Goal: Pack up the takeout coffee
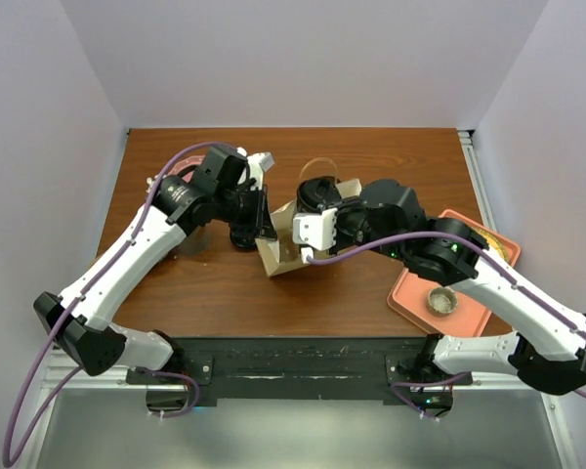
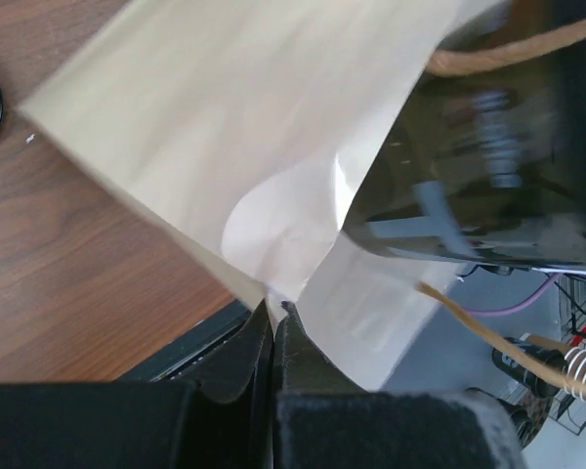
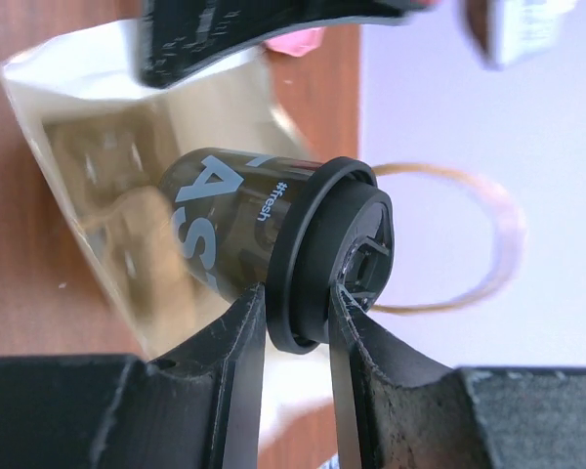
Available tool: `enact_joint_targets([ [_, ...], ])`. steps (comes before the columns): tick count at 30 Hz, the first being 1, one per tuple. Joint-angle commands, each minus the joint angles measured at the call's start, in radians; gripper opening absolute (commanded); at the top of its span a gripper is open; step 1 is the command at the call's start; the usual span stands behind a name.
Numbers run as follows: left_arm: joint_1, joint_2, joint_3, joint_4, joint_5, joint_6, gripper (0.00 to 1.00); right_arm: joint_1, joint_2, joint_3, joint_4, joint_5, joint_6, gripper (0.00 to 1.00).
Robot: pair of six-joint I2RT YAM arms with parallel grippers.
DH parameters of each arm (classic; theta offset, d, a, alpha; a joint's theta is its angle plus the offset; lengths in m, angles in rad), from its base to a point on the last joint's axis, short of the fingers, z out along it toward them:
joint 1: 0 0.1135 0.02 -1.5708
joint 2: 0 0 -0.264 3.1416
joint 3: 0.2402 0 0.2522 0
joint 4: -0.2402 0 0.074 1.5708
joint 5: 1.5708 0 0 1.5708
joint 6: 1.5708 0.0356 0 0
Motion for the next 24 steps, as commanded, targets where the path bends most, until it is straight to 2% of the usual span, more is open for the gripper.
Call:
enact_joint_targets([
  [1,0.010,0.009,0.066,-0.035,0.031,0.027,0.00,0.004,-0.013,0.064,0.004,0.114,-0.002,0.00],
  [9,0.011,0.009,0.083,-0.099,0.016,0.016,0.00,0.005,-0.004,0.108,0.139,0.215,-0.039,0.00],
  [17,0.010,-0.020,0.060,-0.144,0.028,0.036,0.00,-0.067,0.073,0.102,0.370,0.456,-0.084,0.00],
  [20,0.011,-0.037,0.032,-0.164,0.033,0.046,0.00,-0.142,0.131,0.147,0.332,0.525,-0.041,0.00],
  [24,0.011,-0.062,0.015,-0.178,0.048,0.053,0.00,-0.243,0.226,0.178,0.240,0.539,0.062,0.00],
])
